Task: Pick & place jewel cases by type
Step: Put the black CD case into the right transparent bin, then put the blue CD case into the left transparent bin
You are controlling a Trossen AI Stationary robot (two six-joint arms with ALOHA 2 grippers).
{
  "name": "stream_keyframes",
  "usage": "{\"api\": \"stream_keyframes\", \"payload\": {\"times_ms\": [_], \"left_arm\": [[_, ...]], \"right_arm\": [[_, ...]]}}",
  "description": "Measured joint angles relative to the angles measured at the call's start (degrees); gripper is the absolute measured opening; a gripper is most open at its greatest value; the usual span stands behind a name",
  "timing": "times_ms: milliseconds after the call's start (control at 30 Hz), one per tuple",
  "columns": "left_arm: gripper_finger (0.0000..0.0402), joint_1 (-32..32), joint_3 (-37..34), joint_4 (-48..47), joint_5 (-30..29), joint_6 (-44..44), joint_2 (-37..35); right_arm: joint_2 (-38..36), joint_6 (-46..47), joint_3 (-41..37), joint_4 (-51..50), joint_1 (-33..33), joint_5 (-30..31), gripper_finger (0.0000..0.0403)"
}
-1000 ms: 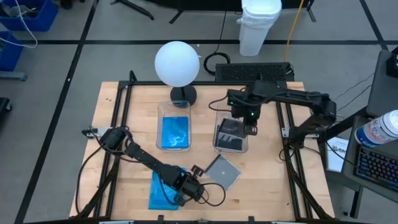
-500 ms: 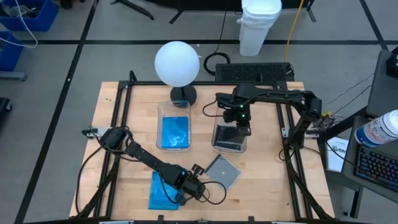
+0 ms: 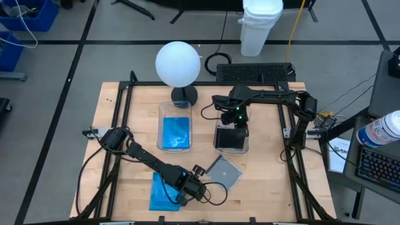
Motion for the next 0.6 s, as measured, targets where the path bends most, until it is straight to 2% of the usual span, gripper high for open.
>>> {"api": "stream_keyframes", "payload": {"times_ms": [400,600], "left_arm": [[0.0037,-0.5,0.0,0.0,0.0,-2.2,0.0],[0.0037,-0.6,0.0,0.0,0.0,-1.3,0.0]], "right_arm": [[0.0,5.0,0.0,-0.3,1.2,9.6,0.0145],[-1.7,9.1,-0.1,-4.1,2.1,13.3,0.0173]]}}
